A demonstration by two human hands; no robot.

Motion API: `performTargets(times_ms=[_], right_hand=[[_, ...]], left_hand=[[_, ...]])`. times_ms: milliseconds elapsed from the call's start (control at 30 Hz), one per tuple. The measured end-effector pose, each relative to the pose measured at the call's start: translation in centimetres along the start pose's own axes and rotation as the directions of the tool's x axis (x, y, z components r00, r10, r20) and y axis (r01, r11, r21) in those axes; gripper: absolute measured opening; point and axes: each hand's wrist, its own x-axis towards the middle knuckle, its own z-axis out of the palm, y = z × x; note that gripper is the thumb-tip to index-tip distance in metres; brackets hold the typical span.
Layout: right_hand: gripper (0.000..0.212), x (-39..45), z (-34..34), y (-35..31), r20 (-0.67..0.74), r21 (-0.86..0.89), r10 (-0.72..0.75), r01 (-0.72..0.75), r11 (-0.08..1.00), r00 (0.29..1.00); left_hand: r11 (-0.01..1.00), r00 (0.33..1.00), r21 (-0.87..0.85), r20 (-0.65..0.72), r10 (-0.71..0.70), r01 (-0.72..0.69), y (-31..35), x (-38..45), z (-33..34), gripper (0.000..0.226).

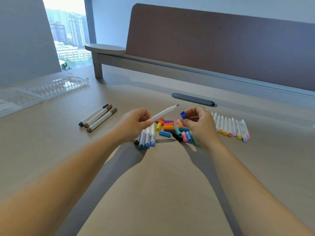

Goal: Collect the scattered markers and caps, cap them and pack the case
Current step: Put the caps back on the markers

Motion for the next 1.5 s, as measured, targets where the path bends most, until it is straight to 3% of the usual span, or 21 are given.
performTargets(times_ms=[367,533,667,767,967,1067,1200,1300,1500], right_hand=[[0.021,-0.7,2.9,-2.2,0.090,-0.025,-0.082,0.084,0.996,0.993],[0.025,-0.5,4.1,-2.7,0.145,0.089,-0.050,0.038,0.995,0.988],[0.027,-0.2,5.3,-3.2,0.108,0.312,0.024,-0.057,0.948,0.994],[0.006,0.1,6.0,-3.6,0.036,0.449,0.135,-0.136,0.883,0.990],[0.019,0.6,7.8,-3.7,-0.064,0.487,0.216,-0.159,0.859,0.974],[0.021,1.1,8.4,-3.7,-0.077,0.505,0.228,-0.159,0.848,0.971],[0.009,2.0,8.7,-3.4,-0.055,0.405,0.150,-0.115,0.907,0.987],[0.023,2.4,9.0,-2.6,-0.031,0.174,0.057,-0.050,0.984,0.998],[0.026,2.8,8.6,-0.8,-0.079,-0.074,0.002,-0.008,0.997,0.997]], left_hand=[[0.987,0.999,0.160,-0.018,0.033,-0.029,-2.1,-1.8,-3.3,0.003],[0.973,0.998,0.226,-0.037,0.058,-0.048,-3.2,-2.1,-4.5,0.004],[0.988,0.997,0.141,-0.032,0.064,-0.059,-4.1,-2.3,-4.8,0.008],[0.992,0.997,0.112,-0.047,0.065,-0.059,-4.2,-2.2,-4.9,0.015],[0.993,0.988,0.104,-0.134,0.076,-0.062,-3.6,-1.4,-4.9,0.029],[0.990,0.980,0.118,-0.177,0.094,-0.074,-3.9,-0.9,-4.9,0.022],[0.991,0.978,0.121,-0.192,0.077,-0.055,-5.4,-0.5,-5.1,0.020],[0.971,0.964,0.236,-0.261,0.041,0.023,-6.8,0.0,-5.2,0.018],[0.858,0.903,0.465,-0.430,0.006,0.216,-8.2,1.2,-4.0,0.023]])
